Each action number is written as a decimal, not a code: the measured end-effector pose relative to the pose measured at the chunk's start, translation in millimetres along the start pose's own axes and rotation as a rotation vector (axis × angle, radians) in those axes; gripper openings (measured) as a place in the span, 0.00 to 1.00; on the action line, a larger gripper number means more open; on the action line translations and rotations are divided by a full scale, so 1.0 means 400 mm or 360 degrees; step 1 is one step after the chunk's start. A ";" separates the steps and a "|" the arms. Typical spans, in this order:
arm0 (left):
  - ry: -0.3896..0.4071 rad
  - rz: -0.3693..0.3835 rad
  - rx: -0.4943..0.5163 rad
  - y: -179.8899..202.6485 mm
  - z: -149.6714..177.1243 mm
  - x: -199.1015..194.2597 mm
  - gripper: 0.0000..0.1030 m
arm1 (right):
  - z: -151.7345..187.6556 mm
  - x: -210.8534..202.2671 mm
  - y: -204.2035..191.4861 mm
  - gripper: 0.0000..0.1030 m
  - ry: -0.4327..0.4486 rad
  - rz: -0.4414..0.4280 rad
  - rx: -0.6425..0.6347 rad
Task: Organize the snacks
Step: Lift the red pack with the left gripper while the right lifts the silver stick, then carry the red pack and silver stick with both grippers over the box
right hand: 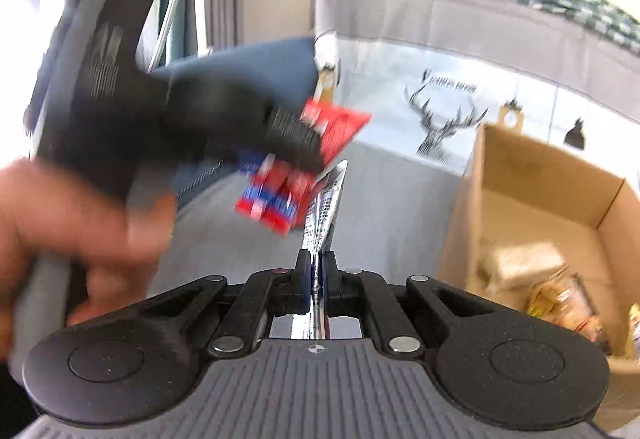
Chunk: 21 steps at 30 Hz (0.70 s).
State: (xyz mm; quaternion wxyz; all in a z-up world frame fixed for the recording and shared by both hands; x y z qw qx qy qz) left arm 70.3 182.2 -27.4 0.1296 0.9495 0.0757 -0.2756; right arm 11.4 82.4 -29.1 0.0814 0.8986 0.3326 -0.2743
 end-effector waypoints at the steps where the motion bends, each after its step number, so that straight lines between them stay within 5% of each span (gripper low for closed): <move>1: -0.0004 0.0006 -0.0008 -0.002 0.004 0.007 0.30 | -0.009 -0.008 0.005 0.05 0.0013 0.0008 0.0001; 15: -0.0001 0.0066 -0.0123 0.008 0.001 0.041 0.30 | -0.126 -0.123 0.242 0.05 0.0295 0.0240 0.0176; 21: -0.0011 0.0031 -0.0031 0.049 0.009 0.058 0.30 | -0.132 -0.148 0.356 0.05 0.0457 0.0338 0.0249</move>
Point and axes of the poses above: each gripper's, at about its wrist camera, not at the fingertips, and x roughly the way its jaws point, y to its right, z to its underside, the point moved 4 cm from there along x, roughly the way its jaws point, and after that the axes turned 5 degrees about x, right-handed, at the moved point
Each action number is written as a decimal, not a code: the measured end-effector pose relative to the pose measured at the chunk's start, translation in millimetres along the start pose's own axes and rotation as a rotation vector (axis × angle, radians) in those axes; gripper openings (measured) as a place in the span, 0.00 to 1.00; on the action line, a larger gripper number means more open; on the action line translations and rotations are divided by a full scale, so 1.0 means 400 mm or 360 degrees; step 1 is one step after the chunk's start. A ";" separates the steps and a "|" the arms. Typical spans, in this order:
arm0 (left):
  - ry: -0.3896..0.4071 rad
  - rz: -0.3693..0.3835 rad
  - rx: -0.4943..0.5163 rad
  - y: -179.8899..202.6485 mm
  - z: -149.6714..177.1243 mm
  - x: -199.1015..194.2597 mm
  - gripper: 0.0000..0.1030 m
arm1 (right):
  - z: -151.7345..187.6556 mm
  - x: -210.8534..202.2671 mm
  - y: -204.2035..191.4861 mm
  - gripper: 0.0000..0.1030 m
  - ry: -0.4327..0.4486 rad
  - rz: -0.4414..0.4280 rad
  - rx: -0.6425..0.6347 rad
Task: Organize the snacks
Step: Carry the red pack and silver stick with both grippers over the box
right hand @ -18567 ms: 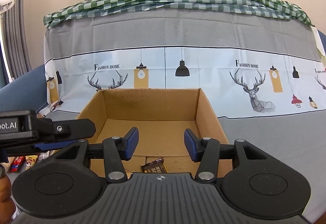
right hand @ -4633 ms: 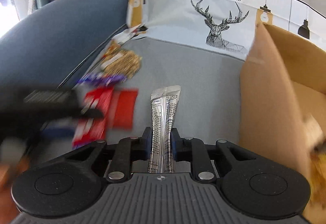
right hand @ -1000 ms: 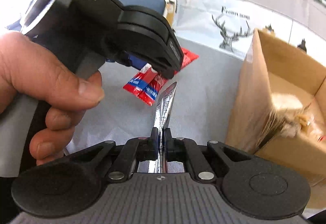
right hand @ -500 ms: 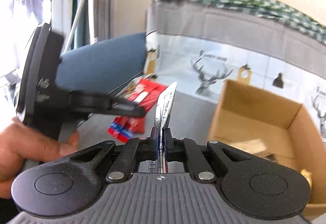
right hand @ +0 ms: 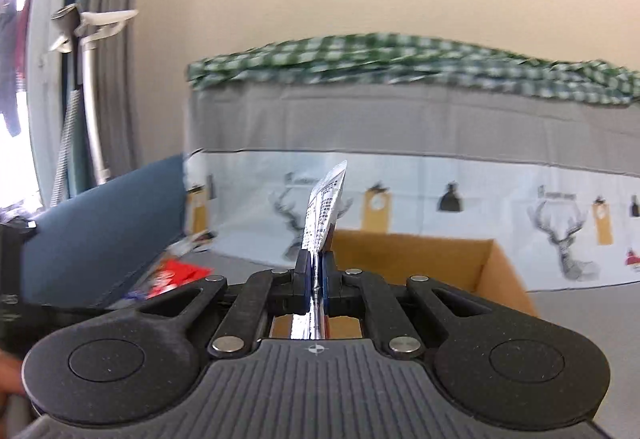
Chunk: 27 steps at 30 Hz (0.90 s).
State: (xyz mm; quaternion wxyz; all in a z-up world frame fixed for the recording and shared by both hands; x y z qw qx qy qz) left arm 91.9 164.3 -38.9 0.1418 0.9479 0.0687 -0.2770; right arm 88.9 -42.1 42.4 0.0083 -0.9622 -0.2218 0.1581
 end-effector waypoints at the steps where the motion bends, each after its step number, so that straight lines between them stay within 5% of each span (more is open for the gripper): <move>1: -0.0001 -0.0008 0.0021 0.003 0.002 0.003 0.31 | 0.005 0.009 0.017 0.05 0.0010 0.0015 0.0008; 11: -0.0002 -0.0035 0.0020 0.024 0.011 0.033 0.31 | 0.074 0.059 0.132 0.05 0.0000 0.0036 0.0237; 27: 0.0048 0.0003 0.0119 0.106 -0.021 0.038 0.31 | 0.090 0.075 0.168 0.05 0.0034 -0.0028 0.0345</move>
Point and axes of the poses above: each gripper's, at about its wrist camera, not at the fingertips, and x roughly the way its jaws point, y to its right, z to its underside, the point moved 4 cm from there along x, roughly the way its jaws point, and after that the axes turned 5 degrees about x, right-handed, at the moved point
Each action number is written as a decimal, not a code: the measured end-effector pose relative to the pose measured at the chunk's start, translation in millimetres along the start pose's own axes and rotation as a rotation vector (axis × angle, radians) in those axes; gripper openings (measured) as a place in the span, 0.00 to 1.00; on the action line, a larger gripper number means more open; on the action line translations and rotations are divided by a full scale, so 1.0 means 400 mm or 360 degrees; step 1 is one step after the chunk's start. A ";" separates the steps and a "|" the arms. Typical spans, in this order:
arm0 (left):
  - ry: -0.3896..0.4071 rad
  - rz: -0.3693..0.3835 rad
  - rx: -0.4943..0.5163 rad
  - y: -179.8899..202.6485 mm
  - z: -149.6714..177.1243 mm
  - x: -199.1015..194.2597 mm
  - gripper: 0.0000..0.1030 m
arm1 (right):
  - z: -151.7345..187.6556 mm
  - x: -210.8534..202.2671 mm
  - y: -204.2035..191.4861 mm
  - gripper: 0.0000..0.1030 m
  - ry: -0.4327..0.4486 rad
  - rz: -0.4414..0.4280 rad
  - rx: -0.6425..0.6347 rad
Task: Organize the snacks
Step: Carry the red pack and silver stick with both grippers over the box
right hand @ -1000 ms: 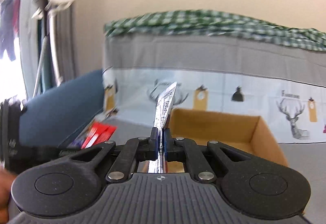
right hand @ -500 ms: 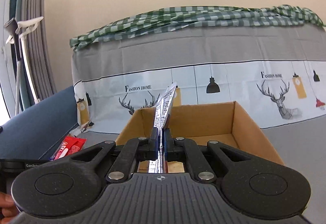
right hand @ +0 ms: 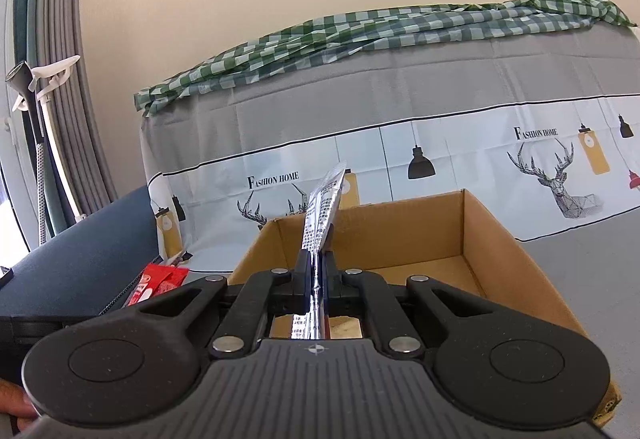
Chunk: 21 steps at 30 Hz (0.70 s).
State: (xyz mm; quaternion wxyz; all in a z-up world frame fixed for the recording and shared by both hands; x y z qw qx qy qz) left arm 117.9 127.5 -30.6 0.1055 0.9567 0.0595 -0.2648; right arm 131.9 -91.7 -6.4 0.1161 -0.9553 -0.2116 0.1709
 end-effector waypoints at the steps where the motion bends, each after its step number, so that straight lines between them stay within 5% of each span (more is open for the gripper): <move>1: 0.0000 0.0004 0.0004 0.005 -0.003 -0.001 0.31 | 0.000 0.002 -0.002 0.05 0.0000 -0.0003 -0.0006; 21: 0.0062 0.0081 0.0033 0.069 -0.043 -0.042 0.31 | 0.003 0.002 -0.011 0.05 0.0005 -0.0015 -0.0047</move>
Point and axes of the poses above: each gripper's, at about its wrist camera, not at the fingertips, and x roughly the way its jaws point, y to its right, z to its underside, the point moved 4 cm from there along x, roughly the way its jaws point, and after that the axes turned 5 degrees about x, right-handed, at the moved point
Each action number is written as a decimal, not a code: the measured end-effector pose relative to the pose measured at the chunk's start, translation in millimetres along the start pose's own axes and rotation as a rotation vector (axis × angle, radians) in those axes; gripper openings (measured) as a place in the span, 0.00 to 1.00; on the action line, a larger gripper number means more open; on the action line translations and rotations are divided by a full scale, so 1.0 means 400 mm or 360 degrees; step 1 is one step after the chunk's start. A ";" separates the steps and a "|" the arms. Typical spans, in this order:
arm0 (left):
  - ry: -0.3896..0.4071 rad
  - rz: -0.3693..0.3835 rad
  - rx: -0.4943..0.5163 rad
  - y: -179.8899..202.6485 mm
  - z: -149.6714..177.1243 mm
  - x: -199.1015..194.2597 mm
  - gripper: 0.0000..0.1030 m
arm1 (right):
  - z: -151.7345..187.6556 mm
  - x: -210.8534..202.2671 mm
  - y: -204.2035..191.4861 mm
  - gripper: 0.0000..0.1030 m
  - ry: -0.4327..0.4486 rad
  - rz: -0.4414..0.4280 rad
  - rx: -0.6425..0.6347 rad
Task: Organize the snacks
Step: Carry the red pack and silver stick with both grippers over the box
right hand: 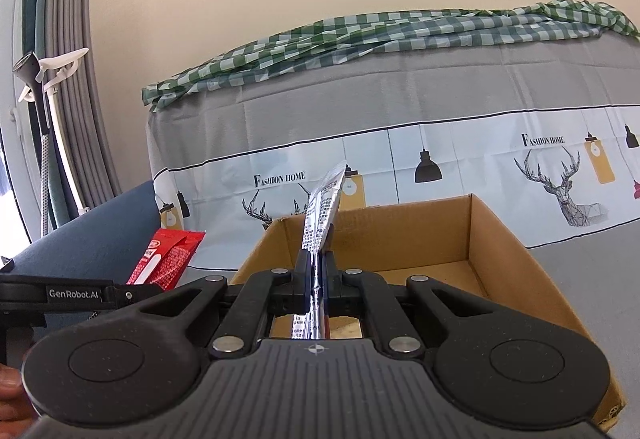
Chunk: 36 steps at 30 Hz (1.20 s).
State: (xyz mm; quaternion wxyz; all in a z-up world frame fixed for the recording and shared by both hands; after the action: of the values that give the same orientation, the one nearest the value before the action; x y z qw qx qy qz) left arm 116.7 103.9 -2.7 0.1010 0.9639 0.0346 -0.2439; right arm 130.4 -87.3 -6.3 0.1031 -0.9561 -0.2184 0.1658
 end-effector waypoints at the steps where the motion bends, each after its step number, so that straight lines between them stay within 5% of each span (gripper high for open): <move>1: 0.0004 0.0003 0.0005 0.004 -0.001 -0.002 0.31 | -0.001 -0.001 0.000 0.05 0.0001 0.0001 -0.0002; 26: 0.0122 0.0117 0.0061 0.089 -0.035 -0.066 0.31 | -0.104 -0.146 0.016 0.05 0.0194 0.0069 -0.0070; 36: 0.0222 0.0254 0.0095 0.193 -0.149 -0.049 0.31 | -0.132 -0.133 0.021 0.05 0.0206 0.0107 -0.0035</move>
State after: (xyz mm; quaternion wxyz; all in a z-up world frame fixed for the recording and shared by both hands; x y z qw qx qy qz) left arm 136.0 40.8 71.6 0.0888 0.9808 -0.0427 -0.1682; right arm 107.6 -125.1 54.8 0.1009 -0.9727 -0.1809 0.1047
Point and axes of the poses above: each gripper's, at about its wrist camera, not at the fingertips, and x roughly the way its jaws point, y to its right, z to its underside, the point moved 4 cm from there along x, roughly the way its jaws point, and after that the axes turned 5 degrees about x, right-handed, at the moved point
